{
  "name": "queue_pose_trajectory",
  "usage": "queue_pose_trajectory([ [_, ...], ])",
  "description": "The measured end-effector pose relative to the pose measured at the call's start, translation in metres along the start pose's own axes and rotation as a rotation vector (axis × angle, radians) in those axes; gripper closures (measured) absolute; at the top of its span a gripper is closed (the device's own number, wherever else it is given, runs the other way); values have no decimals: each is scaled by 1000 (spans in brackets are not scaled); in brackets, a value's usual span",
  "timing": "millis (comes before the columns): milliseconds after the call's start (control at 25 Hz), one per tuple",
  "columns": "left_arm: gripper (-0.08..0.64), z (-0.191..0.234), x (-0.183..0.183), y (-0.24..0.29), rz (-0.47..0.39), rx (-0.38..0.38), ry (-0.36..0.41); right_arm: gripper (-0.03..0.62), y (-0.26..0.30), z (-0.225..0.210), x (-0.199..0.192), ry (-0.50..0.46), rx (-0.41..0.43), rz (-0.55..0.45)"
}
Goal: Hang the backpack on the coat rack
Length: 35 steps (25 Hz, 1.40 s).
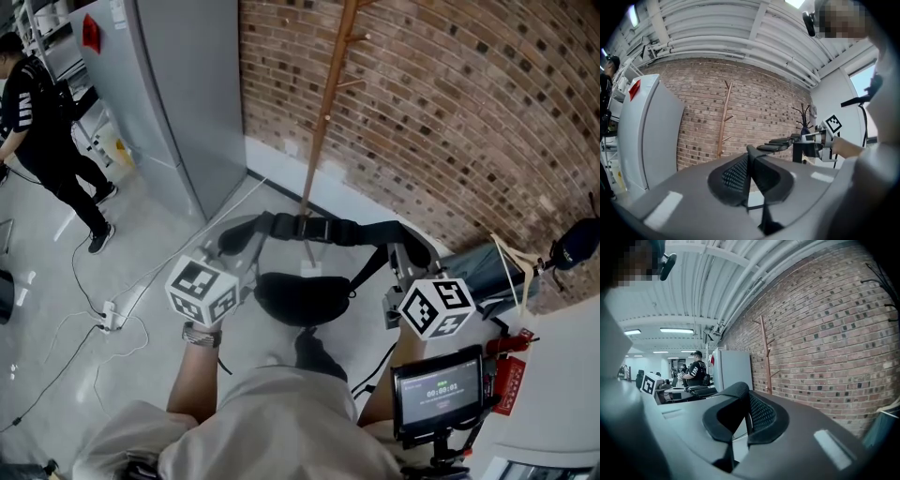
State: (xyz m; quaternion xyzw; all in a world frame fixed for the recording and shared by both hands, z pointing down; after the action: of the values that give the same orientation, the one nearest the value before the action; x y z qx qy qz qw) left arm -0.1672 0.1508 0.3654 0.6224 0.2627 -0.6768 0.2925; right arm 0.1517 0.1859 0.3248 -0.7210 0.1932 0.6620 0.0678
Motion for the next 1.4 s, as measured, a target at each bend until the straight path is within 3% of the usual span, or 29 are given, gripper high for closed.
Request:
queue_pose_trajectory([
  [400, 555, 46, 12, 50, -69, 15, 1, 588, 69, -33, 22, 4, 61, -40],
  [1400, 555, 118, 24, 201, -43, 150, -34, 588, 223, -155, 68, -10, 255, 5],
])
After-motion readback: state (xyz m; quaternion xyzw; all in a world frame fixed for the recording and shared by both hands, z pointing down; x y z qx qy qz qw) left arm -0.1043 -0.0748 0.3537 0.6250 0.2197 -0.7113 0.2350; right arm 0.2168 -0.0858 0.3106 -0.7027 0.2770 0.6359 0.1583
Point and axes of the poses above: the fingertips, and each gripper's own axes: y forward along the fingers, z to its left, x out of its top, the point moved 9 cm from there along -y, backward along the fingers, and after that the axes turned 2 degrees about -x, right-handed, at the moved point
